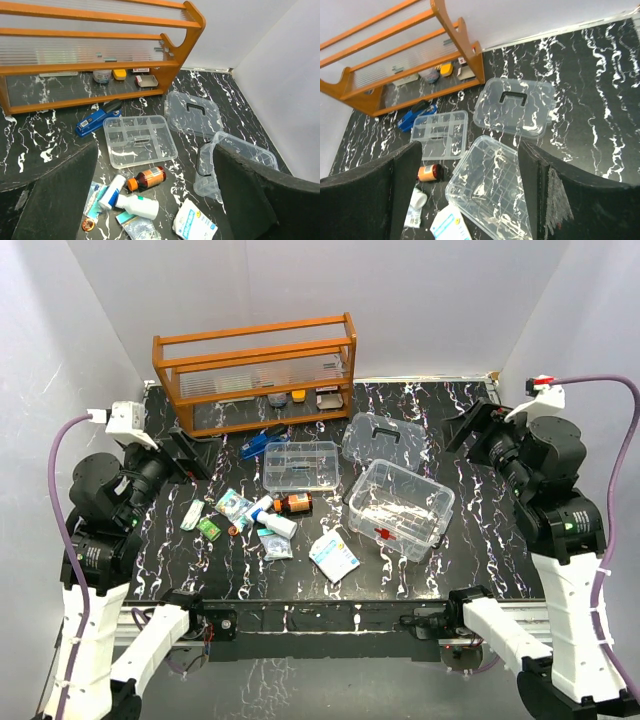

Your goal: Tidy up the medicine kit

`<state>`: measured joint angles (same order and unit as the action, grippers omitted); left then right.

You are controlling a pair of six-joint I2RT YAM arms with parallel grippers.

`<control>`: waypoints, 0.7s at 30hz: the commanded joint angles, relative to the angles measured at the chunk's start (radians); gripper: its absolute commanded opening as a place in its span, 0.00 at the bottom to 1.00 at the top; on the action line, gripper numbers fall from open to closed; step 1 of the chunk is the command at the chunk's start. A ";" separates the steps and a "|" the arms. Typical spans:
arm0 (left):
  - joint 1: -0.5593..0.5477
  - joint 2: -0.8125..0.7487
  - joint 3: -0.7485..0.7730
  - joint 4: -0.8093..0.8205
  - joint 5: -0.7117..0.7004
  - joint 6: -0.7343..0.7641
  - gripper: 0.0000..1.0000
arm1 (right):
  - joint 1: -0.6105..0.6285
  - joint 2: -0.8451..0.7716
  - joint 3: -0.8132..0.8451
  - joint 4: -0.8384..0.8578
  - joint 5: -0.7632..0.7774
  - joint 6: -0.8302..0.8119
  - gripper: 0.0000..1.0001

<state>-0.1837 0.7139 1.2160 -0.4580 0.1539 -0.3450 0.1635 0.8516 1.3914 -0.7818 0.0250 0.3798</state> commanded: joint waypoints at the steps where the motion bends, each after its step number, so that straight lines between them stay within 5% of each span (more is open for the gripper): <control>1: 0.023 -0.019 -0.017 -0.012 0.071 -0.007 0.98 | -0.027 0.011 -0.001 0.008 -0.124 0.035 0.77; 14: 0.037 0.005 -0.089 0.020 0.247 -0.009 0.99 | -0.045 0.082 -0.058 -0.011 -0.200 0.072 0.81; 21: 0.039 0.048 -0.133 0.086 0.368 -0.002 0.99 | -0.046 0.100 -0.118 -0.135 0.185 0.124 0.81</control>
<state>-0.1524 0.7395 1.1061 -0.4423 0.4084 -0.3550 0.1238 0.9600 1.3117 -0.8547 -0.0521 0.4633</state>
